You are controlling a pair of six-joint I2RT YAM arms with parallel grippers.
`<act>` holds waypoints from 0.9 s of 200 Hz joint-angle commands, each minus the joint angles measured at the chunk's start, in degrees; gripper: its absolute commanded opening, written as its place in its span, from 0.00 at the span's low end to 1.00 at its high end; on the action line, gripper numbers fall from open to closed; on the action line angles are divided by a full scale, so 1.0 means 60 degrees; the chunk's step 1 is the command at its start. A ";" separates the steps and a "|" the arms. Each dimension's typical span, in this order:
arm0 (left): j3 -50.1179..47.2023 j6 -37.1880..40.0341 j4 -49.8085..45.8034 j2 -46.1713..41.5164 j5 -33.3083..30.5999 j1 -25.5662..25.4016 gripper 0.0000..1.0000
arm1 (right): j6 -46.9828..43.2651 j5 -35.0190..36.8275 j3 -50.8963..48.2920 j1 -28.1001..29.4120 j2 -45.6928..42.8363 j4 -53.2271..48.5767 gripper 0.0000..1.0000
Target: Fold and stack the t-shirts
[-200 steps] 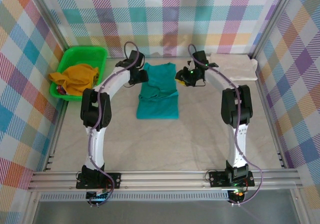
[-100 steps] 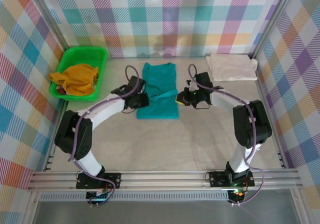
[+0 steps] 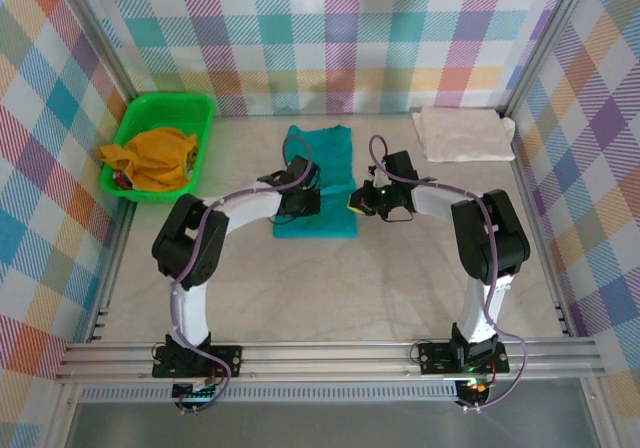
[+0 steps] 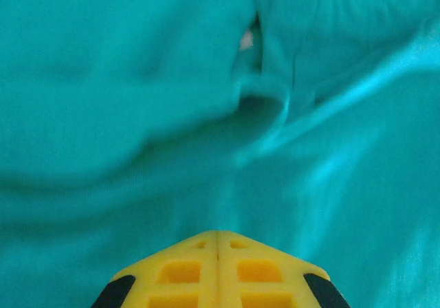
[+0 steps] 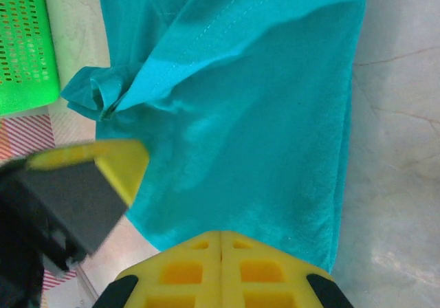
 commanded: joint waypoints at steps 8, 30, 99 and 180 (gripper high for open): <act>0.1728 0.0659 -0.1125 0.0991 -0.0813 0.0540 0.00 | 0.0017 -0.0001 -0.0244 0.0061 -0.0450 0.0331 0.00; 0.2827 0.1064 -0.1556 0.1770 -0.1172 0.0911 0.00 | 0.0004 0.0066 -0.0452 0.0061 -0.0752 0.0335 0.00; 0.4416 0.1407 -0.2074 0.1390 -0.0841 0.1477 0.00 | -0.0339 0.0055 -0.0530 0.0061 -0.1292 -0.0066 0.00; -0.2797 -0.0597 0.2376 -0.2285 0.0653 0.0630 0.00 | -0.0598 -0.0309 -0.0301 0.0222 -0.0817 -0.0156 0.00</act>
